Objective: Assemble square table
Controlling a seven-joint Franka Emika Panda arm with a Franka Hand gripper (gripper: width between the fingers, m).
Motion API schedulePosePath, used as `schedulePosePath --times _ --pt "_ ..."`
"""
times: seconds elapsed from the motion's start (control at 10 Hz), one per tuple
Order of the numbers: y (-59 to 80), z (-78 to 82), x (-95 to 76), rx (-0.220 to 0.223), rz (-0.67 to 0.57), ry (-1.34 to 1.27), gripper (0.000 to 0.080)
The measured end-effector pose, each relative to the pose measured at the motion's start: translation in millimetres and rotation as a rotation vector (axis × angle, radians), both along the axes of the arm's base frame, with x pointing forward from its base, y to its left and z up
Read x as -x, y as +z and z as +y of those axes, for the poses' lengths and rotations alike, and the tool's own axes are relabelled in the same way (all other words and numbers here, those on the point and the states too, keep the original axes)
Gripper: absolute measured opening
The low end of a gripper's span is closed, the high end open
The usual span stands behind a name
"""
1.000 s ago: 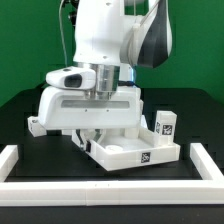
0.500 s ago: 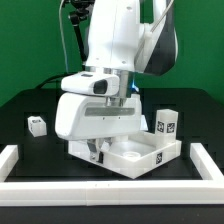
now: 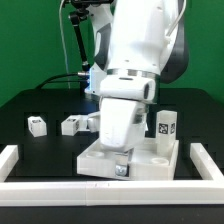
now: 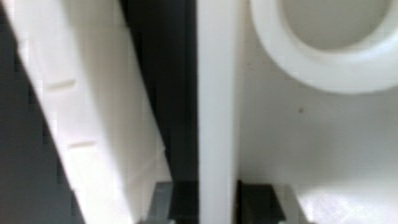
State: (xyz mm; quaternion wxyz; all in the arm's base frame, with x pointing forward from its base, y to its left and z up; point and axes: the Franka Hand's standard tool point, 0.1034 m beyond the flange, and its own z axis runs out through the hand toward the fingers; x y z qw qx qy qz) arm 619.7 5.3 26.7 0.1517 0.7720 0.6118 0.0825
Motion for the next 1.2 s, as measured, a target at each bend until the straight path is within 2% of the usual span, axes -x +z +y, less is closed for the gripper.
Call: schedulePosePath --times 0.3,0.4,0.5,0.7,0.8,0.9,1.2 --pt "2.5 -3.5 -0.1 0.0 -0.001 -0.006 0.008" --pt "3.0 3.4 -3.8 0.002 -0.015 0.021 0.008" --pt "4.2 23.9 -12.3 0.006 -0.044 0.084 0.008" --pt "8.4 48.8 -23.5 0.024 -0.073 0.199 0.0084" --pt "12.4 55.1 -24.2 0.014 -0.111 0.211 0.0084" --pt "15.2 53.7 -24.6 0.016 -0.112 0.209 0.0084" --pt "14.2 57.9 -26.8 0.013 -0.119 0.213 0.0084"
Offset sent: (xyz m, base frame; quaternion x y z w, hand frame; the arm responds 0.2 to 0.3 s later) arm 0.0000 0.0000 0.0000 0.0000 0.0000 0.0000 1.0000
